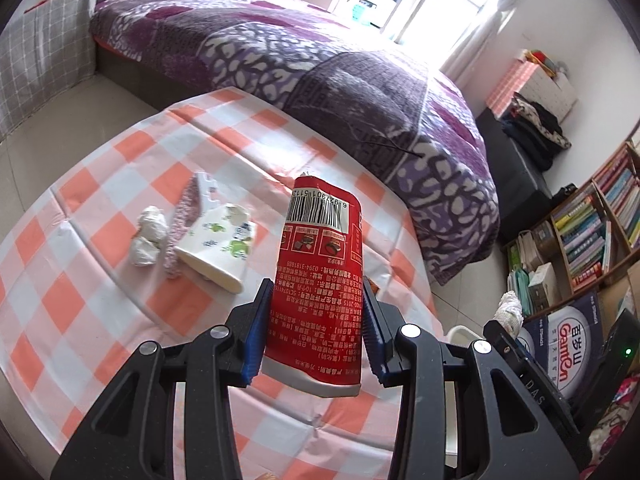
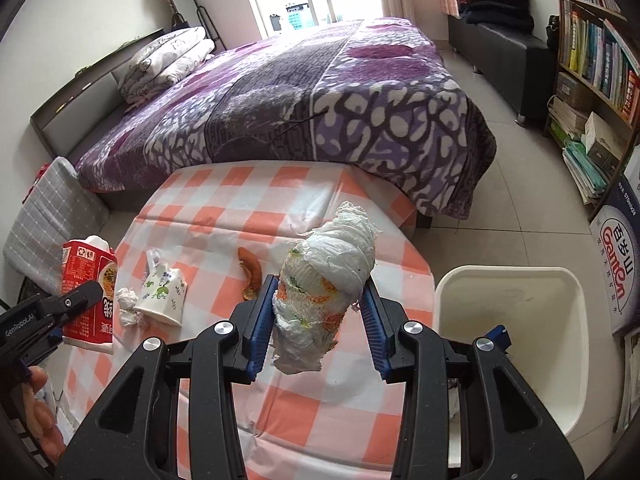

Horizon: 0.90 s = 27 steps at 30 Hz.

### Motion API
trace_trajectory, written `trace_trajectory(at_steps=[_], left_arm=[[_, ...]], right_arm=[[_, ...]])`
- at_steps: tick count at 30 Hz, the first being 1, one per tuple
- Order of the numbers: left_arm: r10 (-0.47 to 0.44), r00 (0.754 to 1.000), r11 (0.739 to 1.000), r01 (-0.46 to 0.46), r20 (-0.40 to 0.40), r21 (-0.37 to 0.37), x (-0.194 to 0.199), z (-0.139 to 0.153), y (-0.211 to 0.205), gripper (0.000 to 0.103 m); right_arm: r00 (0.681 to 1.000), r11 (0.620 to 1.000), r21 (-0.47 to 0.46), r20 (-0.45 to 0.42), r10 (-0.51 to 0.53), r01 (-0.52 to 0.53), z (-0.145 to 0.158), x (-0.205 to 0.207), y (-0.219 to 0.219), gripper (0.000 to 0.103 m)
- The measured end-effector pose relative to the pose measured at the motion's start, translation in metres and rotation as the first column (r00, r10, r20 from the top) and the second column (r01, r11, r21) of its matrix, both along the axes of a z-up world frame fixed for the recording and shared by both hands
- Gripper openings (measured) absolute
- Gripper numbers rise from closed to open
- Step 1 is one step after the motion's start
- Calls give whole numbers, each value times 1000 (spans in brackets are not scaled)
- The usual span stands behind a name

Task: Collect trash
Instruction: 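Drop the white bundle into the bin with the right tool while the left tool carries the red carton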

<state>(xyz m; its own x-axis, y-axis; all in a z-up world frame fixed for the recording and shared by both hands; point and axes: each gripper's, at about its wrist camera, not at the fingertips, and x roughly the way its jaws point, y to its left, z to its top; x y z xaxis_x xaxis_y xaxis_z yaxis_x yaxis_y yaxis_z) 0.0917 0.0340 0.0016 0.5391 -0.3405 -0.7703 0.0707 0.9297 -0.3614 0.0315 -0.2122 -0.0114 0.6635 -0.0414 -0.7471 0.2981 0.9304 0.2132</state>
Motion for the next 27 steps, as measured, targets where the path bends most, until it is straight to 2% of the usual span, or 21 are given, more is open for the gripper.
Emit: trace_trajectory(at_steps=[8, 16, 17, 18, 21, 27], left_arm=[[-89, 996, 996, 88, 3, 22, -11, -6, -51, 41], [-193, 981, 981, 193, -19, 14, -22, -18, -106, 41], [-211, 977, 977, 211, -26, 5, -23, -20, -114, 41], [-226, 974, 974, 226, -30, 1, -25, -21, -121, 41], [-279, 959, 960, 279, -40, 0, -33, -26, -146, 42], [-381, 923, 923, 383, -52, 24, -54, -35, -190, 42]], right_arm=[[989, 989, -6, -37, -145, 145, 1, -20, -61, 39], [950, 960, 4, -146, -276, 280, -14, -43, -117, 43], [947, 957, 2, -149, -286, 289, -14, -45, -122, 45], [942, 952, 2, -147, -301, 305, -14, -48, -127, 55], [930, 937, 3, -121, -348, 351, -10, -58, -140, 70], [904, 904, 53, -95, -418, 424, -4, -73, -169, 76]])
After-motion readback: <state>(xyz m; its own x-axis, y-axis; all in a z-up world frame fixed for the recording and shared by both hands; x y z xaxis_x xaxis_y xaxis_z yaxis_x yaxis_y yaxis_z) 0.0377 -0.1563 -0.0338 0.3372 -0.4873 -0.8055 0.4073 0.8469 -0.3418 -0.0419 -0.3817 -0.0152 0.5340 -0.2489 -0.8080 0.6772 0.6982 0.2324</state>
